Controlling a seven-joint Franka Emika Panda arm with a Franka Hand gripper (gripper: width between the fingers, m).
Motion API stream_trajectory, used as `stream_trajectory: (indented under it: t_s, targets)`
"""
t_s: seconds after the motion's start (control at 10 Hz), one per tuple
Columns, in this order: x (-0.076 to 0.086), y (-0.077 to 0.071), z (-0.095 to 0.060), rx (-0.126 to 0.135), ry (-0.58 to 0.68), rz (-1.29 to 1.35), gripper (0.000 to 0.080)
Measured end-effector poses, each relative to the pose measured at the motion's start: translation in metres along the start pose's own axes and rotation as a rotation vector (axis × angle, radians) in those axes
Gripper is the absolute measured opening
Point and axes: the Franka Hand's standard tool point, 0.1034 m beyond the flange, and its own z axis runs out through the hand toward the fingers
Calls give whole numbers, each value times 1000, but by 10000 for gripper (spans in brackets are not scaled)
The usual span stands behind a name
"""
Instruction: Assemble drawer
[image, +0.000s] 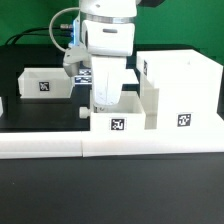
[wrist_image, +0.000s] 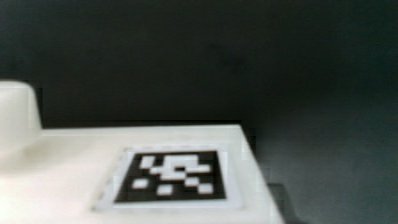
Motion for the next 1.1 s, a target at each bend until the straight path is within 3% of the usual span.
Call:
stream_trajectory:
  t_s: [0.1, 0.6, 0.8, 0.9, 1.1]
  targets:
    - [-4, 0, 0, 1, 0, 2, 42]
    - [2, 1, 0, -8, -8, 41, 42]
    - [19, -2, -1, -4, -69, 76, 42]
    - [19, -5, 0, 7, -127, 89, 42]
    - [18, -5, -1, 6, -139, 86, 42]
